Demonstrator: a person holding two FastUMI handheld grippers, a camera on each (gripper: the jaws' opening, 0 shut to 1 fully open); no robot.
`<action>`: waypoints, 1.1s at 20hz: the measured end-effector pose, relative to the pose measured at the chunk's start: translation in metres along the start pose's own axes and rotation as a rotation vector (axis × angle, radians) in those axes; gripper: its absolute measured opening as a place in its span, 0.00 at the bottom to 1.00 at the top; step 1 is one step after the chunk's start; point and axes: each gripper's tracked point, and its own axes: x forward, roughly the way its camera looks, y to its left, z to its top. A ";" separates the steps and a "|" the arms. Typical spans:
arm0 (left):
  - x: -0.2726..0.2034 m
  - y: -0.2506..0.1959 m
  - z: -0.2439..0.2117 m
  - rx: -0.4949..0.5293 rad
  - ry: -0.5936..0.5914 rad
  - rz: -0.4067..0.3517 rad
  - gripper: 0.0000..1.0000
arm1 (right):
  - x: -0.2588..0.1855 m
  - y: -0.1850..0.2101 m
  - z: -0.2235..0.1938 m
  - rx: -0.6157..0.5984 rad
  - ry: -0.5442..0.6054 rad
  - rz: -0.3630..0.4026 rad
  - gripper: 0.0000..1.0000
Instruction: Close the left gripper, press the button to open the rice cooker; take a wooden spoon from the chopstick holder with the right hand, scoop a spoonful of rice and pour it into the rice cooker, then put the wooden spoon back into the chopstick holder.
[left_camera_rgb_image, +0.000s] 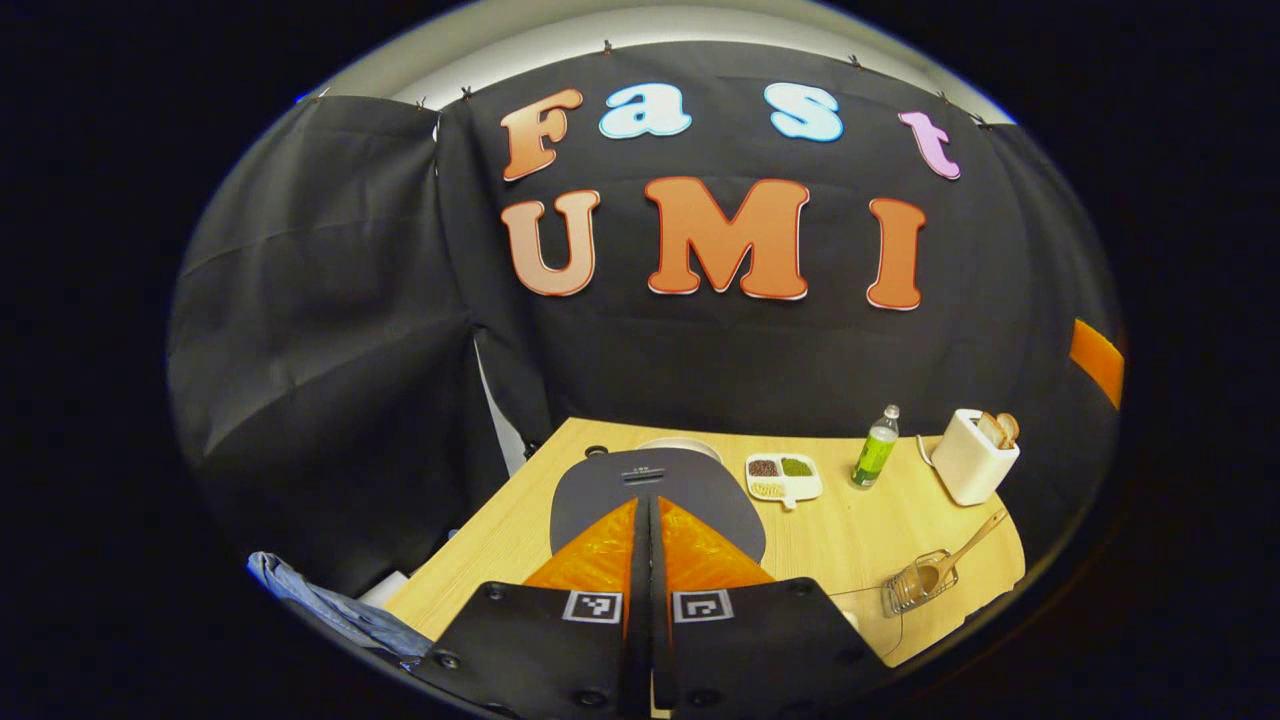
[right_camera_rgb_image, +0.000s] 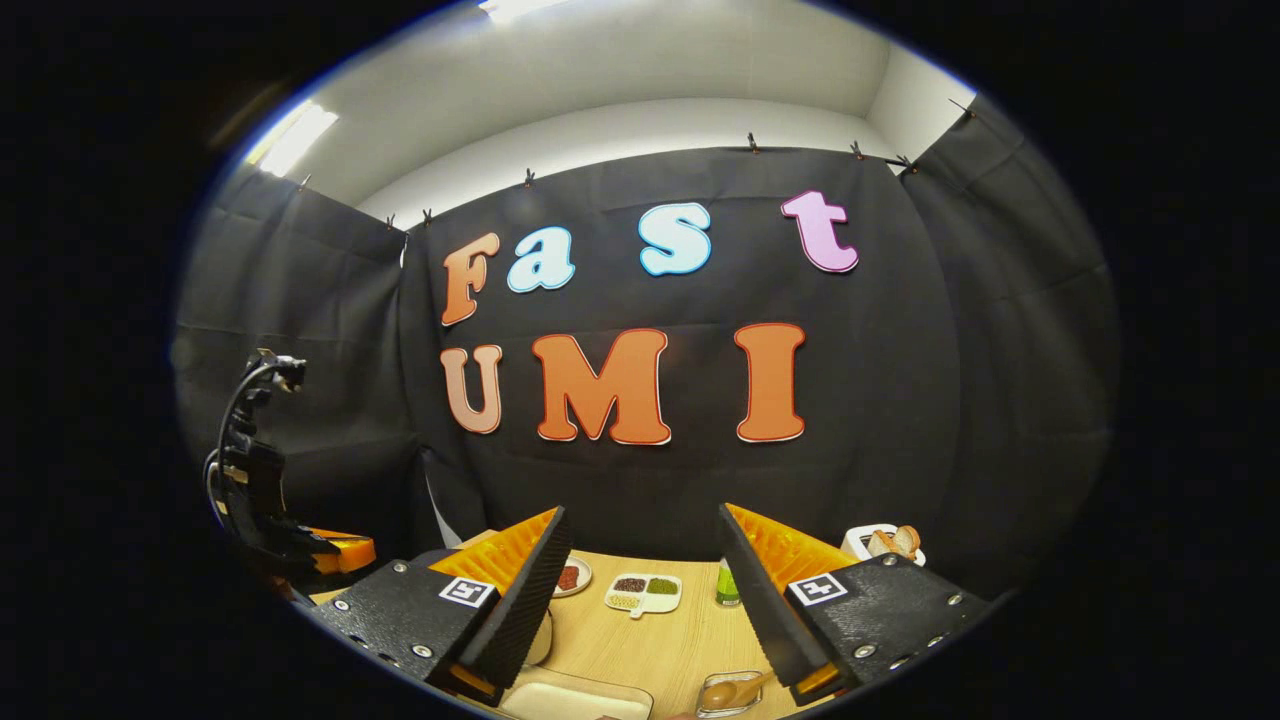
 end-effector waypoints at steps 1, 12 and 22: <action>0.004 0.000 -0.002 -0.005 0.020 0.002 0.05 | 0.001 -0.001 -0.001 -0.003 0.002 -0.001 0.91; 0.051 0.004 -0.052 -0.153 0.428 -0.089 0.05 | 0.006 -0.030 -0.020 -0.026 0.032 -0.054 0.92; 0.084 -0.027 -0.094 -0.332 0.702 -0.142 0.00 | 0.012 -0.049 -0.043 -0.035 0.088 -0.082 0.92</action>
